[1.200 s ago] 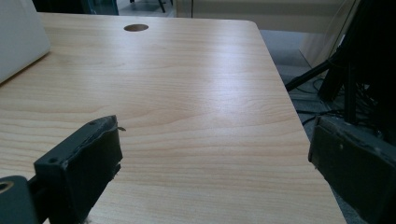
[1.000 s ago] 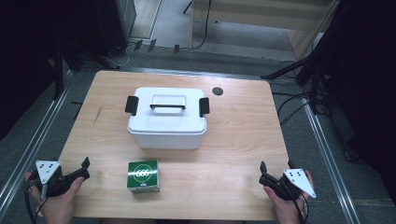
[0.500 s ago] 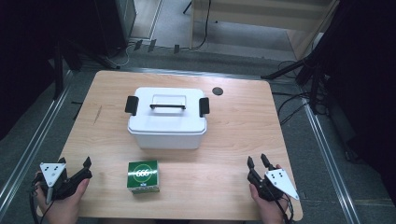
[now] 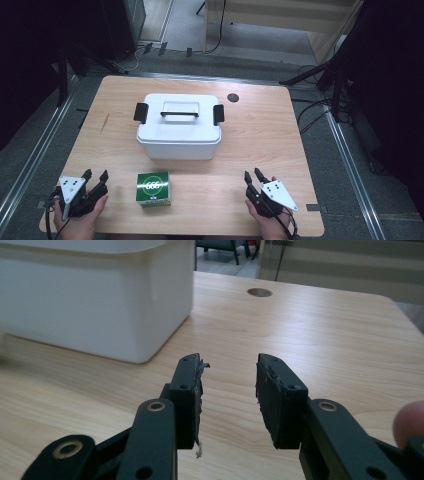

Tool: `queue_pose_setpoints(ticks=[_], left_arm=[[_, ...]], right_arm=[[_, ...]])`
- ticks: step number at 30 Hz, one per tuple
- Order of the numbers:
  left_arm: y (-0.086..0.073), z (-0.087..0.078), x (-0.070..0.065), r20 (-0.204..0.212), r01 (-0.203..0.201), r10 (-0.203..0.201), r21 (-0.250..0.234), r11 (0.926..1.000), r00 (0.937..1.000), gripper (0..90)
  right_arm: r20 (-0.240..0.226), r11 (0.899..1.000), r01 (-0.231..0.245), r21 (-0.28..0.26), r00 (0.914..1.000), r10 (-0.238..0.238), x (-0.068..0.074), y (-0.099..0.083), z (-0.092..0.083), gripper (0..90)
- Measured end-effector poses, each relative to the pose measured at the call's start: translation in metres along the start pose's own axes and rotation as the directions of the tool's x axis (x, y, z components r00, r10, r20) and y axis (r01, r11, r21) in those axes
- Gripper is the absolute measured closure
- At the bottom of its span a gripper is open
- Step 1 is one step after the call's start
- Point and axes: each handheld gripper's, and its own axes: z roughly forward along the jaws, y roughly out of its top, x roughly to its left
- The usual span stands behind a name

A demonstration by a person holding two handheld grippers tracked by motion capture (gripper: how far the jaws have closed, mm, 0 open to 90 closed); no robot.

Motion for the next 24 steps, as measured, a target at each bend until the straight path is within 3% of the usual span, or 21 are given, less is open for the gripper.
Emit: queue_pose_setpoints(ticks=[6, 8, 12, 17, 22, 24], left_arm=[[-0.003, -0.002, -0.017, 0.052, -0.016, 0.015, 0.018, 0.9997, 0.9985, 57.2], [-0.004, -0.003, -0.025, 0.096, -0.020, 0.018, 0.023, 0.9995, 0.9952, 58.9], [-0.006, -0.004, -0.032, 0.115, -0.036, 0.032, 0.030, 0.9989, 0.9928, 61.8], [-0.008, -0.007, -0.038, 0.142, -0.039, 0.034, 0.033, 0.9987, 0.9892, 69.3], [-0.011, -0.007, -0.042, 0.163, -0.046, 0.035, 0.062, 0.9970, 0.9860, 76.0], [-0.012, -0.009, -0.046, 0.192, -0.058, 0.044, 0.069, 0.9959, 0.9805, 79.6]], right_arm=[[-0.028, 0.999, 0.041, 0.012, 0.9988, -0.040, 0.020, -0.001, 0.006, 67.6], [-0.068, 0.999, 0.051, 0.019, 0.9964, -0.050, 0.030, -0.002, 0.009, 72.8], [-0.112, 0.998, 0.061, 0.031, 0.9921, -0.057, 0.040, -0.002, 0.012, 76.8], [-0.210, 0.996, 0.075, 0.044, 0.9756, -0.064, 0.059, -0.001, 0.018, 83.3], [-0.242, 0.996, 0.070, 0.053, 0.9687, -0.055, 0.075, -0.001, 0.025, 86.1], [-0.263, 0.996, 0.070, 0.055, 0.9634, -0.053, 0.083, -0.001, 0.027, 86.4]])
